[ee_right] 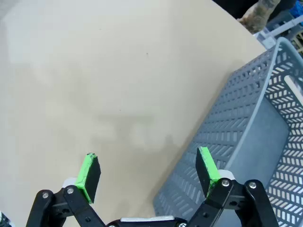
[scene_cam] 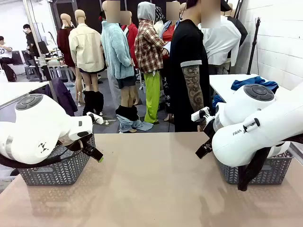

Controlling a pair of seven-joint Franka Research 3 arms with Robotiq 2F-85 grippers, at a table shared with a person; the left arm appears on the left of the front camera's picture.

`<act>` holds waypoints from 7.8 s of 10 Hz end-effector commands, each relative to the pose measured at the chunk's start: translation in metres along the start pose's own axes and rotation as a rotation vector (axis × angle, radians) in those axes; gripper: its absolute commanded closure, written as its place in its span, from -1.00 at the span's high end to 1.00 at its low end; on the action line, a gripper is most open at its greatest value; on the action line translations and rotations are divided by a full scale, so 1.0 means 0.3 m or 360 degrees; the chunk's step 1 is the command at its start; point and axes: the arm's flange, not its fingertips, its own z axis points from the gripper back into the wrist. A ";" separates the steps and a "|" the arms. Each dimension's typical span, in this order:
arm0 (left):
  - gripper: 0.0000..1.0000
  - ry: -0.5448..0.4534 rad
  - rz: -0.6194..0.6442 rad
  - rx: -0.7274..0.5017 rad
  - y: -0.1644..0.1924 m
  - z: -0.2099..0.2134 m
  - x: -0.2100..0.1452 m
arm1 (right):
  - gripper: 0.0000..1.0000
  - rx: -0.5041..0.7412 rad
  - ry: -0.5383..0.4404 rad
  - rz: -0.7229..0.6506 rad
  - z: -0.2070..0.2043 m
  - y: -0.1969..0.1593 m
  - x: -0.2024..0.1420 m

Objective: Sort the tops and bottoms.
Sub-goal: Lift clothes from the center of the table with your left hand.

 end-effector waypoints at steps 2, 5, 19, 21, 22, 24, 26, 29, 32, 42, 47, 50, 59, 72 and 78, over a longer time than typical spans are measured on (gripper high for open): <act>1.00 0.0000 0.0000 0.0000 0.000 0.000 0.000 | 1.00 0.0000 0.0000 0.0000 0.000 0.000 0.000; 1.00 0.0000 0.0000 0.0000 0.000 0.000 0.000 | 1.00 0.0000 0.0000 0.0000 0.000 0.000 0.000; 1.00 -0.0511 -0.0020 0.0404 0.141 0.570 -0.109 | 1.00 -0.0592 -0.0499 -0.0357 0.455 -0.184 -0.137; 1.00 -0.0431 0.0254 0.0384 0.342 0.630 -0.203 | 1.00 -0.0669 -0.0557 -0.0561 0.521 -0.243 -0.275; 1.00 -0.0394 0.0366 0.0344 0.473 0.673 -0.284 | 1.00 -0.0679 -0.0596 -0.0656 0.536 -0.285 -0.351; 1.00 -0.0359 0.0663 0.0322 0.690 0.713 -0.428 | 1.00 -0.0675 -0.0624 -0.0826 0.531 -0.369 -0.458; 1.00 -0.0302 0.0725 0.0240 0.799 0.710 -0.508 | 1.00 -0.0641 -0.0686 -0.0967 0.499 -0.407 -0.526; 1.00 -0.0303 0.0755 0.0249 0.836 0.721 -0.543 | 1.00 -0.0613 -0.0700 -0.0962 0.462 -0.364 -0.518; 1.00 -0.0303 0.0755 0.0249 0.836 0.721 -0.543 | 1.00 -0.0672 -0.0614 -0.1034 0.550 -0.718 -0.218; 1.00 -0.0303 0.0755 0.0249 0.836 0.721 -0.543 | 1.00 -0.0672 -0.0614 -0.1034 0.550 -0.718 -0.218; 1.00 -0.0303 0.0755 0.0249 0.836 0.721 -0.543 | 1.00 -0.0672 -0.0614 -0.1034 0.550 -0.718 -0.218; 1.00 -0.0303 0.0755 0.0249 0.836 0.721 -0.543 | 1.00 -0.0672 -0.0614 -0.1034 0.550 -0.718 -0.218; 1.00 -0.0303 0.0755 0.0249 0.836 0.721 -0.543 | 1.00 -0.0672 -0.0614 -0.1034 0.550 -0.718 -0.218; 1.00 -0.0303 0.0755 0.0249 0.836 0.721 -0.543 | 1.00 -0.0672 -0.0614 -0.1034 0.550 -0.718 -0.218; 1.00 -0.0303 0.0755 0.0249 0.836 0.721 -0.543 | 1.00 -0.0672 -0.0614 -0.1034 0.550 -0.718 -0.218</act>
